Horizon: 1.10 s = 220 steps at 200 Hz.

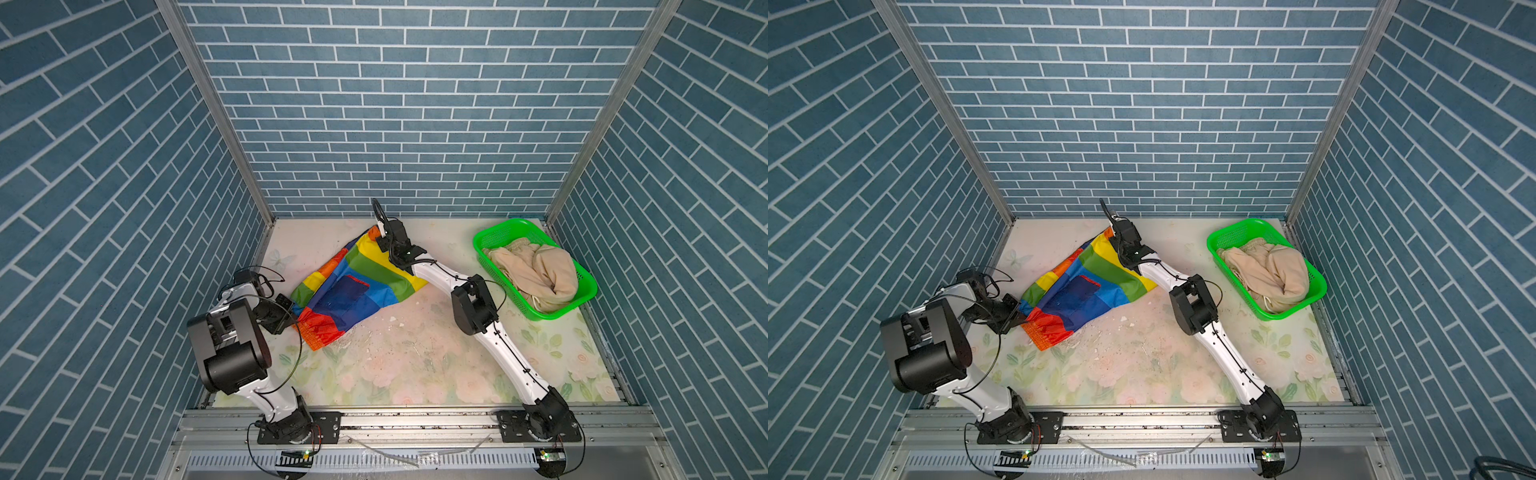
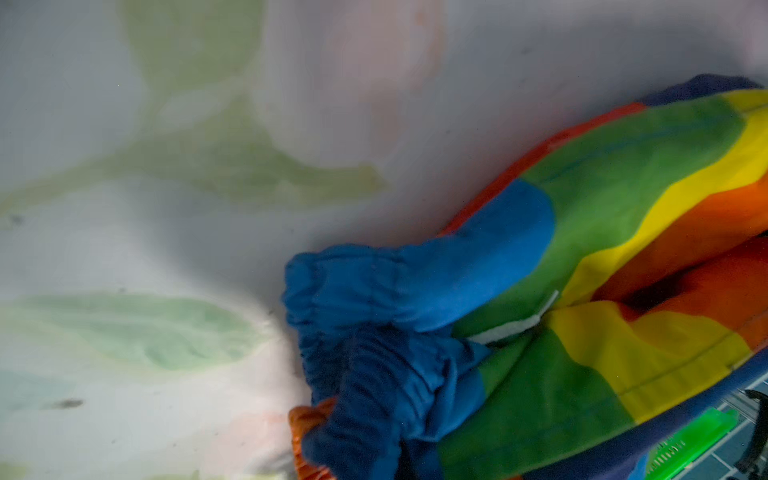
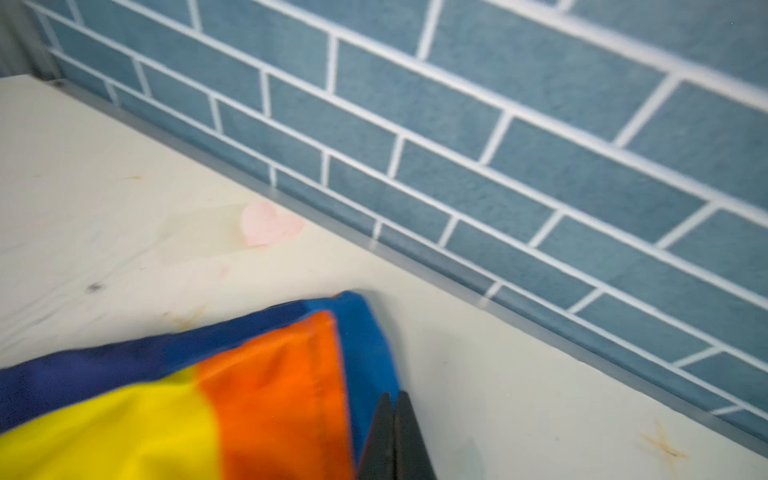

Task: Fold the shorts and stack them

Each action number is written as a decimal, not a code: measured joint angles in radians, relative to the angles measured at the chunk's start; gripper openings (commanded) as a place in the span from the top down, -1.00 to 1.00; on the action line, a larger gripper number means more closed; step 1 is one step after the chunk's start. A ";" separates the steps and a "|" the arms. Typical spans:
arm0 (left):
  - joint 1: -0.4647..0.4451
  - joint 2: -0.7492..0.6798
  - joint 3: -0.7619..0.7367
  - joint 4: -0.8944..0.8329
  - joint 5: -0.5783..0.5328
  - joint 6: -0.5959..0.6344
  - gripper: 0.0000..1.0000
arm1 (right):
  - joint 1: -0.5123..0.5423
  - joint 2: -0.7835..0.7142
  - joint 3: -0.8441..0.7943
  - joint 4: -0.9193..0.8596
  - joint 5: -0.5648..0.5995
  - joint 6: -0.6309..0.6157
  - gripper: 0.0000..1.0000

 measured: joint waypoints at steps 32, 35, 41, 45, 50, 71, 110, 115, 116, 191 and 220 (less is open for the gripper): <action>-0.030 -0.028 0.000 -0.029 -0.076 0.015 1.00 | -0.036 -0.065 -0.145 0.034 0.047 0.042 1.00; -0.035 -0.032 0.000 -0.032 -0.084 0.016 1.00 | -0.036 -0.075 -0.166 0.037 0.048 0.045 1.00; -0.044 -0.038 0.000 -0.037 -0.096 0.017 1.00 | -0.036 -0.102 -0.219 0.040 0.053 0.055 1.00; -0.052 -0.042 0.000 -0.040 -0.105 0.018 1.00 | -0.036 -0.116 -0.248 0.045 0.053 0.061 1.00; -0.060 -0.044 0.000 -0.042 -0.113 0.019 1.00 | -0.034 -0.134 -0.281 0.047 0.053 0.070 1.00; -0.082 -0.045 0.000 -0.046 -0.134 0.019 1.00 | -0.025 -0.221 -0.407 0.033 0.031 0.110 0.94; -0.145 -0.045 0.004 -0.057 -0.193 0.030 1.00 | -0.024 -0.426 -0.545 -0.080 -0.082 0.235 0.59; -0.161 -0.045 0.009 -0.065 -0.208 0.032 1.00 | -0.026 -0.451 -0.559 -0.091 -0.091 0.247 0.54; -0.167 -0.045 0.010 -0.068 -0.212 0.033 1.00 | -0.026 -0.457 -0.563 -0.093 -0.095 0.253 0.53; -0.298 -0.125 0.047 -0.139 -0.335 0.053 0.97 | -0.121 -0.592 -0.717 -0.266 -0.315 0.454 -0.31; -0.298 -0.129 0.040 -0.140 -0.336 0.052 0.94 | -0.128 -0.592 -0.722 -0.333 -0.362 0.461 -0.32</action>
